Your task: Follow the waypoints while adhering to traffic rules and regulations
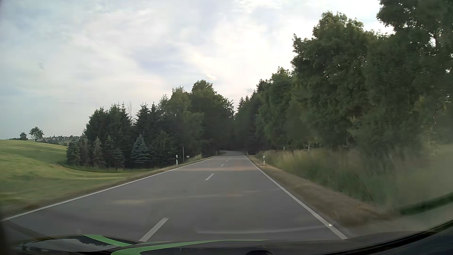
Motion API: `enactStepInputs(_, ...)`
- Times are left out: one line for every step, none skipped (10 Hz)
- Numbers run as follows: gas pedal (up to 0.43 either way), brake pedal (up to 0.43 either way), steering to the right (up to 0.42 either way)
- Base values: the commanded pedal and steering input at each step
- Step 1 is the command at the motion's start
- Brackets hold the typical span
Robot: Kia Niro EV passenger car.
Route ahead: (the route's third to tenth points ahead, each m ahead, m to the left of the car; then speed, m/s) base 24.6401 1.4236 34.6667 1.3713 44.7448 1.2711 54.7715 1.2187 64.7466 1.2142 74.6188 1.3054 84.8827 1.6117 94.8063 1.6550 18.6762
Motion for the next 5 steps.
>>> enactStepInputs(0.299,0.000,0.001)
enactStepInputs(0.287,0.000,0.001)
enactStepInputs(0.268,0.000,0.001)
enactStepInputs(0.268,0.000,0.001)
enactStepInputs(0.268,0.000,0.001)
